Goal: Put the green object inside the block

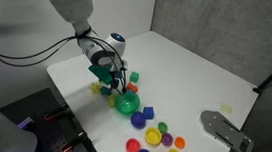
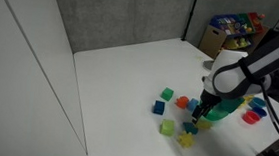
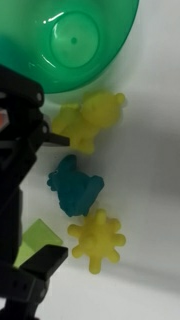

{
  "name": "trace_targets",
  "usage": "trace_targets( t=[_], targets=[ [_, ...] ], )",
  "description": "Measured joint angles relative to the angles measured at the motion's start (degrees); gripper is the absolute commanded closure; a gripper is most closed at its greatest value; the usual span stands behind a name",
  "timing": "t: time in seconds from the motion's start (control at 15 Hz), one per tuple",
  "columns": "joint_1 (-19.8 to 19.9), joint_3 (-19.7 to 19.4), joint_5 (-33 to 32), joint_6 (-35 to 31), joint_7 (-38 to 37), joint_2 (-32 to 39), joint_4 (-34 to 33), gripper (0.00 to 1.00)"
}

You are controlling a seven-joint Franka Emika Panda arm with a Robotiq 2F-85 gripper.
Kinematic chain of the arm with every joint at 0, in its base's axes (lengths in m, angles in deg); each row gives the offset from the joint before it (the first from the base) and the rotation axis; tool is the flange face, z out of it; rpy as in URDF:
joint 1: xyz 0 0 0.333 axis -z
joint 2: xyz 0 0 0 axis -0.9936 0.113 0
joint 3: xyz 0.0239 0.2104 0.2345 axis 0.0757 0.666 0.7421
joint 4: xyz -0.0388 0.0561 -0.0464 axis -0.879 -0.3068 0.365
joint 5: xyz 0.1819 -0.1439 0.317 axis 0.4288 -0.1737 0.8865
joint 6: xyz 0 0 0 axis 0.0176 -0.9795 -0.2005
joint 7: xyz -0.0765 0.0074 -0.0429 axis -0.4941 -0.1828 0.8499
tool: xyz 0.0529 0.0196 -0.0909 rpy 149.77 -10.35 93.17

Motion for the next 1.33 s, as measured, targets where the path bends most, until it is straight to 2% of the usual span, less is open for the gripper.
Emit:
trace_targets(
  t=[0.53, 0.6, 0.73, 0.87, 1.07, 1.2, 1.33],
  targets=[
    [1.1, 2.22, -0.14, -2.86, 0.0, 9.94, -6.1, 0.01],
    [1.09, 2.27, -0.27, -3.21, 0.0, 10.65, -6.49, 0.26],
    [1.08, 2.28, -0.86, -3.62, -0.05, 11.77, -7.18, 0.3],
    [1.08, 2.25, -1.33, -3.62, -0.14, 12.58, -7.66, 0.49],
    [1.01, 2.23, -2.15, -3.18, -1.08, 12.66, -7.98, 0.68],
    [0.86, 2.12, -2.67, -2.84, -1.76, 12.19, -8.05, 0.73],
    [0.84, 1.77, -3.37, -2.74, -2.13, 11.69, -8.08, 0.83]
  ],
)
